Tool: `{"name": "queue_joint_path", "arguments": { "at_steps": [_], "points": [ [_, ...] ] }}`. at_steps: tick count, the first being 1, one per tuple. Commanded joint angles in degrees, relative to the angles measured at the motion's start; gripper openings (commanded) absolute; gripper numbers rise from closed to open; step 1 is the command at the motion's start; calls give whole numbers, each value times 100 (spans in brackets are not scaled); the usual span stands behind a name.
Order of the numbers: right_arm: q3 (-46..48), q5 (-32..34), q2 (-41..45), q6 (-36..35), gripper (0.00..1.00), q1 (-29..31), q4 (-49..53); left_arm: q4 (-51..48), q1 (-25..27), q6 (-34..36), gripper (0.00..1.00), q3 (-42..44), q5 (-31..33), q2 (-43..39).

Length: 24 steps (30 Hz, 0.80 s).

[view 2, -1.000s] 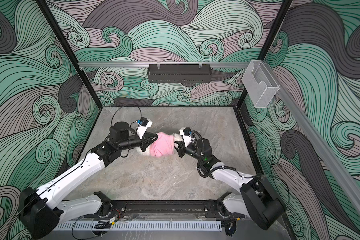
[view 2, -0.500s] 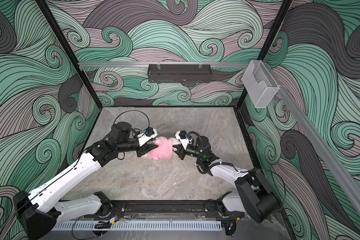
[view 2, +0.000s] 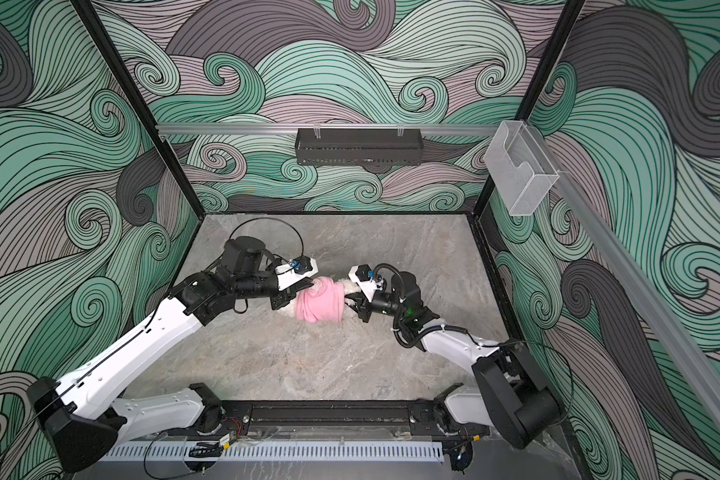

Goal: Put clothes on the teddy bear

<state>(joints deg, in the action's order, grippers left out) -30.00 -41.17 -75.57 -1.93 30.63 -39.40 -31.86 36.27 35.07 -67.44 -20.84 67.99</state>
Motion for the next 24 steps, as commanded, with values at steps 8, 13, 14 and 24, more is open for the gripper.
{"name": "queue_joint_path", "arguments": {
  "at_steps": [8, 13, 14, 24],
  "points": [
    [-241, -130, 103, -211, 0, 24, -68, -504, 63, 373, 17, -388, -258, 402],
    [-277, -159, 121, -185, 0, 46, -52, -312, 65, 339, 23, -425, 13, 541],
    [-283, -168, 119, -192, 0, 50, -48, -236, 70, 320, 24, -420, 109, 564],
    [-409, -314, 87, -306, 0, 158, -218, -551, 73, 280, 34, -699, -141, 1093]
  ]
}}
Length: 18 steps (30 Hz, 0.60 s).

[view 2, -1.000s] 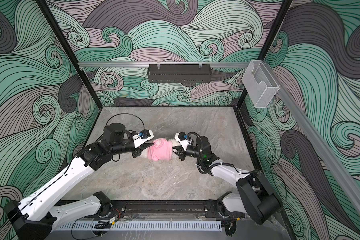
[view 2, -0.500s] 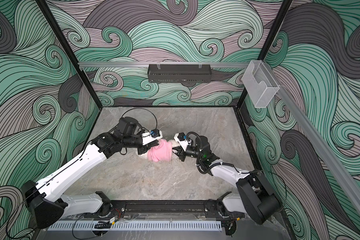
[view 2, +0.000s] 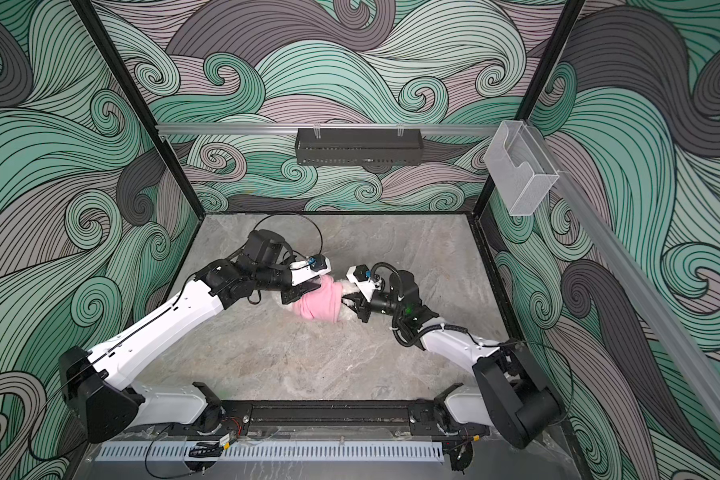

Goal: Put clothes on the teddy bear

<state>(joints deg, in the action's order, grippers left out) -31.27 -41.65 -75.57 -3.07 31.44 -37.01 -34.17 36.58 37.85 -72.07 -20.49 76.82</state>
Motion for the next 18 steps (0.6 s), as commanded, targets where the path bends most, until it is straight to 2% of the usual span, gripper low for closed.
{"name": "queue_joint_path", "arguments": {
  "at_steps": [1, 7, 11, 13, 16, 18],
  "points": [
    [-313, -235, 78, -157, 0, 82, -540, -449, 42, 8, 35, -277, -294, 293],
    [-465, -9, -13, 401, 0, 99, -1581, -1253, 129, 116, 35, -413, -982, 931],
    [-646, 154, -234, 1028, 0, 118, -2487, -1757, 218, 249, 36, -542, -1531, 1484],
    [-670, 437, -360, 1299, 0, 109, -2849, -1814, 254, 97, 26, -557, -1801, 1662],
    [-630, 818, -589, 1728, 0, 108, -3420, -1250, 319, -325, 0, -352, -2150, 1535],
    [-502, 1107, -647, 1836, 0, 103, -3471, -771, 286, -971, 0, -336, -2097, 1261]
  ]
}}
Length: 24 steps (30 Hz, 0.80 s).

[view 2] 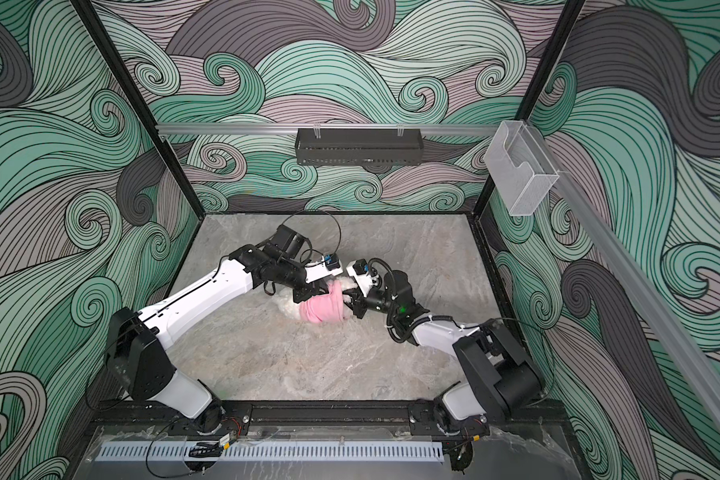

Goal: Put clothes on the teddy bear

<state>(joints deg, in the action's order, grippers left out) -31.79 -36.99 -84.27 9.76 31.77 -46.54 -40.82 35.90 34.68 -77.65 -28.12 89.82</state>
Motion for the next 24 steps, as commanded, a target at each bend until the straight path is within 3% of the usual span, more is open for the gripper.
{"name": "queue_joint_path", "arguments": {
  "at_steps": [1, 4, 6, 10, 16, 21, 24],
  "points": [
    [-371, 823, 254, 541, 0, 73, -2360, 208, 304, -900, 0, 333, -1363, -261],
    [16, 1581, 492, 483, 0, 22, -1552, 2107, -27, -2326, 0, 1122, -1017, -1323],
    [312, 2126, 731, 504, 0, -36, -895, 3056, -253, -2804, 0, 1574, -969, -1949],
    [590, 2628, 1102, 675, 0, -45, -50, 3396, -574, -3330, 0, 1735, -1161, -2350],
    [665, 2715, 1314, 1072, 0, -2, 462, 4416, -869, -4111, 0, 2249, -1011, -2483],
    [735, 3176, 1524, 1277, 0, 21, 1049, 4681, -1027, -4635, 0, 2348, -248, -2596],
    [727, 3160, 1582, 1194, 0, 94, 1063, 4237, -1033, -4463, 0, 2372, 308, -2527]
  ]
}}
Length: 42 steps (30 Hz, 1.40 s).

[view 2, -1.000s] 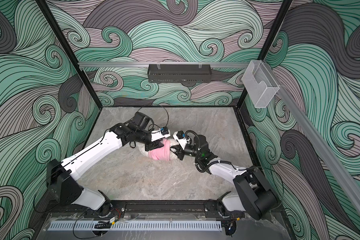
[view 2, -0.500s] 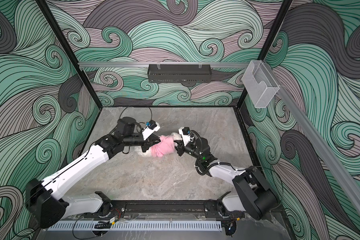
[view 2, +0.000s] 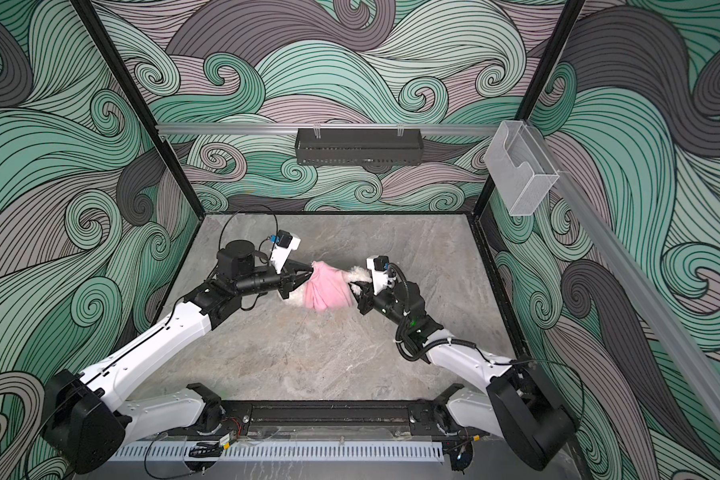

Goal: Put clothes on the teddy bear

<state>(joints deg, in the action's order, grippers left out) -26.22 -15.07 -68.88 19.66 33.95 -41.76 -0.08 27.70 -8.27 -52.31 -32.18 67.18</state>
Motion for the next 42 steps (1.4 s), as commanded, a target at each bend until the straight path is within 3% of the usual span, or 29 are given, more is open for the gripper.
{"name": "queue_joint_path", "arguments": {
  "at_steps": [1, 4, 6, 9, 13, 16, 20, 22, 24, 29, 36, 38, 41, 42],
  "points": [
    [171, 836, 26, 97, 0, -99, 475, 26, -211, 65, 0, -140, 583, -207],
    [-47, 55, -108, -528, 0, -84, 555, -453, -93, 954, 0, -210, -134, 41],
    [-296, -175, -213, -962, 0, -90, 1053, -1067, 113, 1850, 0, -362, -45, 126],
    [-508, -346, -425, -1283, 5, -106, 1467, -1763, 382, 2617, 0, -613, 116, 209],
    [-629, 157, -608, -1149, 6, -156, 1929, -1292, 330, 1823, 0, -566, 581, -92],
    [-830, 259, -620, -1333, 23, -201, 2570, -845, 306, 1690, 0, -340, 561, -117],
    [-1097, 455, -394, -1815, 42, -197, 3403, -1805, 322, 2606, 0, -489, 1253, 299],
    [-1289, 612, -285, -2085, 60, -196, 3953, -2028, 329, 2676, 0, -558, 1384, 469],
    [-1486, 862, -169, -2302, 70, -199, 4462, -1983, 332, 2729, 0, -531, 1326, 586],
    [-1674, 929, 309, -2667, 76, -188, 4880, -1715, 340, 2742, 0, -407, 1073, 732],
    [-1606, -385, 674, -2975, 78, -119, 4190, -1579, 343, 2665, 0, -385, 750, 813],
    [-1596, -82, 691, -2880, 79, -100, 4006, -1559, 350, 2647, 0, -396, 692, 814],
    [-1939, 1571, 578, -2700, 81, -154, 4610, -1594, 352, 2728, 0, -402, 773, 783],
    [-2076, 1742, 529, -2851, 81, -195, 4937, -1617, 350, 2759, 0, -417, 780, 771]
  ]
}}
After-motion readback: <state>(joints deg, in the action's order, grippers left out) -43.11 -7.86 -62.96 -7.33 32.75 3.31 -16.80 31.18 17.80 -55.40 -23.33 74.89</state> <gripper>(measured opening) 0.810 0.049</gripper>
